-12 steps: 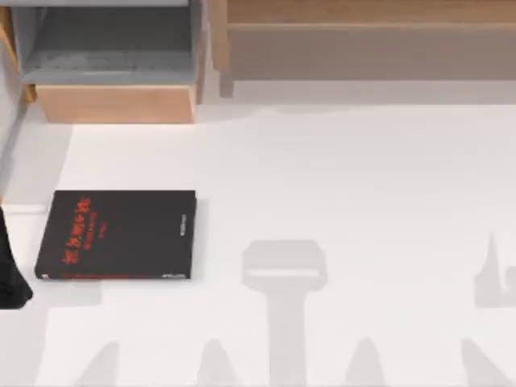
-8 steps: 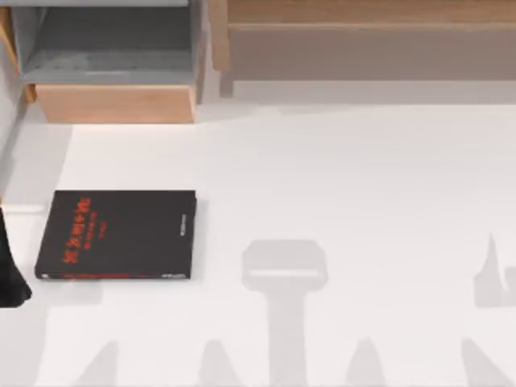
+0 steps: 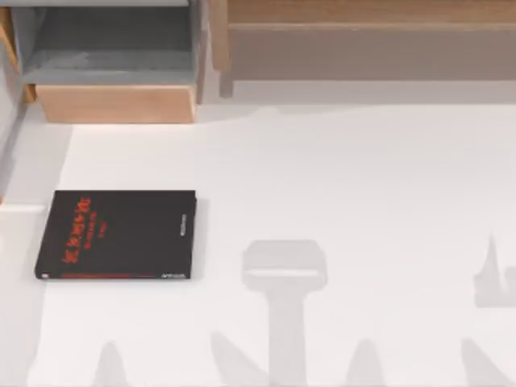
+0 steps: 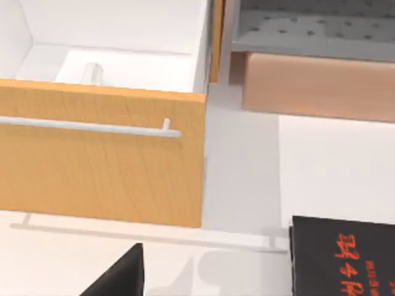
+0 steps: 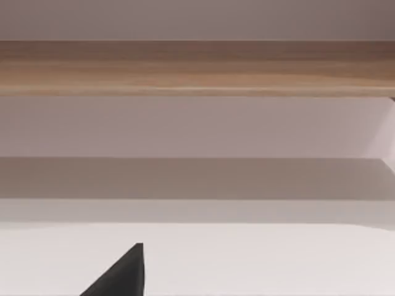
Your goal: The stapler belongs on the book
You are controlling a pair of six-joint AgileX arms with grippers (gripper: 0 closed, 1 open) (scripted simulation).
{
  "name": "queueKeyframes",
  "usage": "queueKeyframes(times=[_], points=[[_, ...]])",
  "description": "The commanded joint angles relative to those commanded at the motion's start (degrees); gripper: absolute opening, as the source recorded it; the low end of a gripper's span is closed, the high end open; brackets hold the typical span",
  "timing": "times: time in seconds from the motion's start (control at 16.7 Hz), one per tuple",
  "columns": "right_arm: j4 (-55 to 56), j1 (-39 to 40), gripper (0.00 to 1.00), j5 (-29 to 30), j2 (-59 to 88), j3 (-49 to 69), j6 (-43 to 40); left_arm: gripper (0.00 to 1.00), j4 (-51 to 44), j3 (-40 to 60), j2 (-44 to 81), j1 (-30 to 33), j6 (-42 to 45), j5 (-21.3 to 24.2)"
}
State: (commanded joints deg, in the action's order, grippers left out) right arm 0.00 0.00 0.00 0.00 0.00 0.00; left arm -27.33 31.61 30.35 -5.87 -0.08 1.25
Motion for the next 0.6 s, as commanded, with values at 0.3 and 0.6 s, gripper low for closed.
queueKeyframes(times=[0.3,0.6], points=[[0.0,0.0,1.00,0.0,0.0,0.0,0.0,1.00,-22.4,33.4,31.4,-5.0,2.1,1.1],[0.0,0.0,1.00,0.0,0.0,0.0,0.0,1.00,-41.0,70.5,65.3,-9.5,6.3,1.6]])
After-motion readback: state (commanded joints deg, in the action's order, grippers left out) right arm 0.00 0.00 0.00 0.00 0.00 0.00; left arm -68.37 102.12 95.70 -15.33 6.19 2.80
